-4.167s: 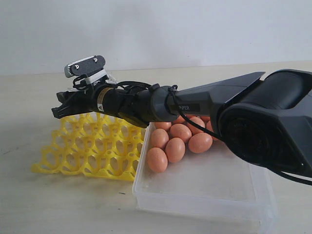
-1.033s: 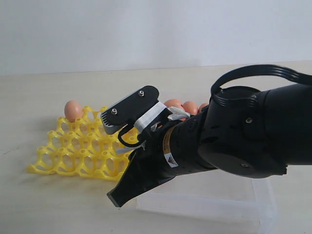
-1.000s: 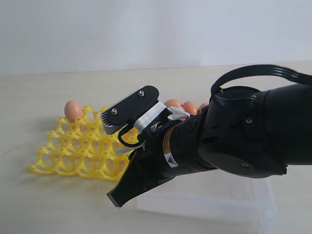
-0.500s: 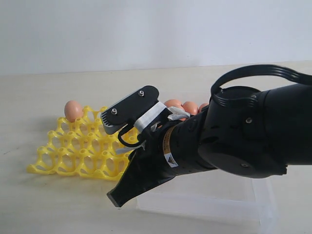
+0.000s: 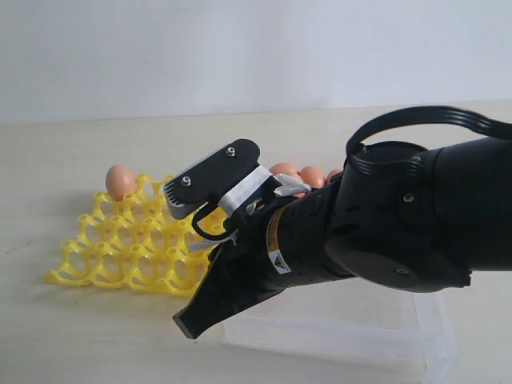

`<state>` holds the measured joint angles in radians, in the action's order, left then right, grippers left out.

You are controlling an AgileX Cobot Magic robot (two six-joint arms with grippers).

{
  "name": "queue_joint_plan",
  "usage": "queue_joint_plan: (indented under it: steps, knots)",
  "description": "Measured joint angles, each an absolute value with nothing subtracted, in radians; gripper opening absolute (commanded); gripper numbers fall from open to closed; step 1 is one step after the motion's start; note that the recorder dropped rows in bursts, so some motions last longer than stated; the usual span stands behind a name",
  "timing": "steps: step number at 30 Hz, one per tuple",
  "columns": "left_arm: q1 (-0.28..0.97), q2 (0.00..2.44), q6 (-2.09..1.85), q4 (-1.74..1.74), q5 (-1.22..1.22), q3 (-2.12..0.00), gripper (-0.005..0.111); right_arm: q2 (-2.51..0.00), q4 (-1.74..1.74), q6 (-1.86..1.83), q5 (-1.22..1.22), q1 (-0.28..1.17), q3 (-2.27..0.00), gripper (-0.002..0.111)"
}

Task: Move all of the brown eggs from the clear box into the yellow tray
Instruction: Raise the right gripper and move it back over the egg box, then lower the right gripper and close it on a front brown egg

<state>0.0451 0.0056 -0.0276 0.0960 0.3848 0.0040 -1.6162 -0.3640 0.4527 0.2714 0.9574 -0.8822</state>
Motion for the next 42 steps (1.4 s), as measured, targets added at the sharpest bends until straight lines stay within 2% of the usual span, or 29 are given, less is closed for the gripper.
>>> queue_joint_plan:
  steps: [7, 10, 23, 34, 42]
  knots:
    - [0.045, 0.006, -0.028, 0.096, 0.385, 0.004, 0.0, -1.616, -0.369, 0.451, 0.267, 0.92, -0.882, 0.041]
    - [0.045, 0.006, -0.028, 0.096, 0.385, 0.004, 0.0, -1.616, -0.371, 0.451, 0.268, 0.878, -0.882, 0.045]
    - [0.045, 0.006, -0.028, 0.096, 0.385, 0.004, 0.0, -1.651, -0.375, 0.451, 0.229, 0.689, -0.906, 0.043]
    - [0.045, 0.006, -0.028, 0.096, 0.385, 0.004, 0.0, -1.846, -0.274, 0.421, 0.507, 0.628, -1.133, 0.045]
    - [0.045, 0.006, -0.028, 0.096, 0.385, 0.004, 0.0, -1.927, -0.021, 0.244, 0.541, 0.626, -1.195, 0.045]
